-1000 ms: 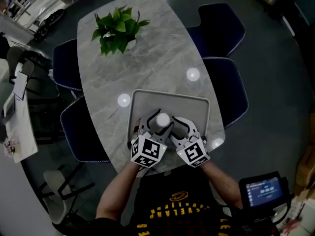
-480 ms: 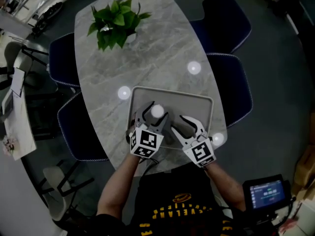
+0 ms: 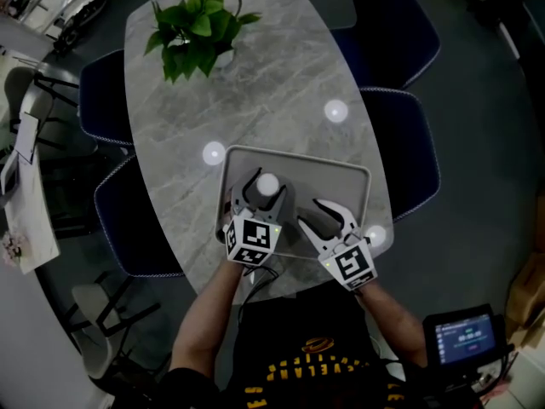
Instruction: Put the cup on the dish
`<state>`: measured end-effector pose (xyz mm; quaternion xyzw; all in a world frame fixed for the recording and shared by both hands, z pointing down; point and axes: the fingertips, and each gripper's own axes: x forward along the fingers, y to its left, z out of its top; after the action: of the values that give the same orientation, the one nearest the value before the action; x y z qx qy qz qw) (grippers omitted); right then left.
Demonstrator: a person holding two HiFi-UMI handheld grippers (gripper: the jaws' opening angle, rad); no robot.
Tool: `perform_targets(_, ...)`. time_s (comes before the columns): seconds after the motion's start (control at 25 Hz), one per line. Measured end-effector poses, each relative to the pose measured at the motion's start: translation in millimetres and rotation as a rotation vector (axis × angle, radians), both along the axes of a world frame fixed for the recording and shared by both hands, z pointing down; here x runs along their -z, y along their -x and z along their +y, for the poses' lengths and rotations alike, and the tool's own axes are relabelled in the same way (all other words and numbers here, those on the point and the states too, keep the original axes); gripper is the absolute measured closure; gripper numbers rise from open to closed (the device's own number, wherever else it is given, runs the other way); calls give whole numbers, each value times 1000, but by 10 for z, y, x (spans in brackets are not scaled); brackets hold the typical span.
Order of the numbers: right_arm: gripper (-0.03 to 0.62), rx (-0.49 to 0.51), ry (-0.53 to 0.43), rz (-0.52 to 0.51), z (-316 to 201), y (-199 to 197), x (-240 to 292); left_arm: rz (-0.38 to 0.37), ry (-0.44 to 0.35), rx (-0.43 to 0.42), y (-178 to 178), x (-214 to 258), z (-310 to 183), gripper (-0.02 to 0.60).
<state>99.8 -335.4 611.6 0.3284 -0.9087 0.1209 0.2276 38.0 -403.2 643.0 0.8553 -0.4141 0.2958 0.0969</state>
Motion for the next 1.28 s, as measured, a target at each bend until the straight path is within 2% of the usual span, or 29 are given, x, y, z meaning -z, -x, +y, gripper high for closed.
perform_targets(0.4,408,-12,18,-5,9,-55,-4,-8,-13,62,99,-118,-91,311)
perform_targets(0.84,408,-20,36,-22,37,-30,-11,70,-5,112,142,-146,-136,311)
perform_targets(1.28,408,-10,38,-38,26,48,-8,67,8,127,152,-214,-171,311)
